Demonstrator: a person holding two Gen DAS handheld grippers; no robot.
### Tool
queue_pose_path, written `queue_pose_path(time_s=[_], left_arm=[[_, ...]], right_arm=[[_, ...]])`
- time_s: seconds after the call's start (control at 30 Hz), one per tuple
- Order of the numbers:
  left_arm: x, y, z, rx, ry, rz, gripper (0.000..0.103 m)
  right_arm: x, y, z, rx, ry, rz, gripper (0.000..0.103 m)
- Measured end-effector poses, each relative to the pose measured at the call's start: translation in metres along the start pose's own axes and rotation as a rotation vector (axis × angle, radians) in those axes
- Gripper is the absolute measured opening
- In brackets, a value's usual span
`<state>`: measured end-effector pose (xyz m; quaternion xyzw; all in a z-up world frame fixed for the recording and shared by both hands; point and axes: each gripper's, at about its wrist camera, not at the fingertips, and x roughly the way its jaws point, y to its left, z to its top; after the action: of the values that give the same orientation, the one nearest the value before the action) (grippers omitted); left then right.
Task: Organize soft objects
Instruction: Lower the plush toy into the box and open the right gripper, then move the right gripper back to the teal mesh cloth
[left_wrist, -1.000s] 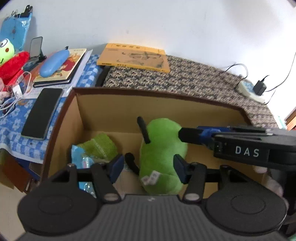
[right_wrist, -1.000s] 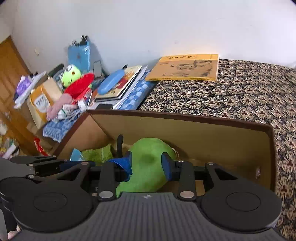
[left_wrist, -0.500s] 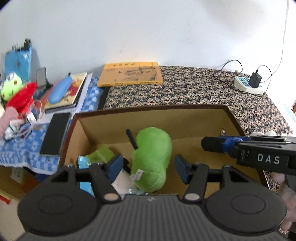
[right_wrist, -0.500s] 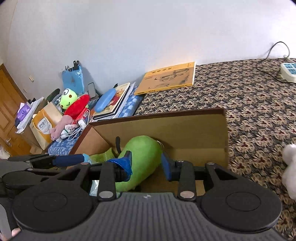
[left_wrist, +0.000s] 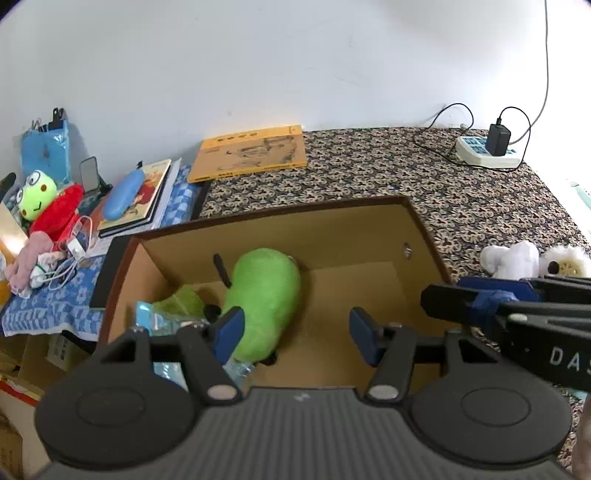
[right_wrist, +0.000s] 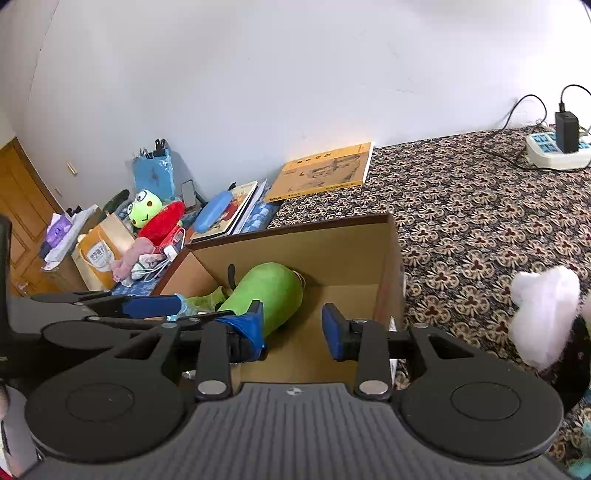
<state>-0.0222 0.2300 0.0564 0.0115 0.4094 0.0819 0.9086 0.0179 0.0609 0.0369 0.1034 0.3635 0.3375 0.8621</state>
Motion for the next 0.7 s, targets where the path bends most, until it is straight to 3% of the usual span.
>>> queue_pose_path(time_s=[0.33,0.7], left_arm=[[-0.014,-0.056,-0.002,0.035,-0.01,0.0,0.061],[-0.024,-0.115,0.002,0.098,-0.036,-0.026,0.061]], right_arm=[[-0.043,-0.025,-0.009,-0.01,-0.04,-0.006,0.018],[-0.082,-0.074,-0.021,0.006,-0.066,-0.069,0.019]])
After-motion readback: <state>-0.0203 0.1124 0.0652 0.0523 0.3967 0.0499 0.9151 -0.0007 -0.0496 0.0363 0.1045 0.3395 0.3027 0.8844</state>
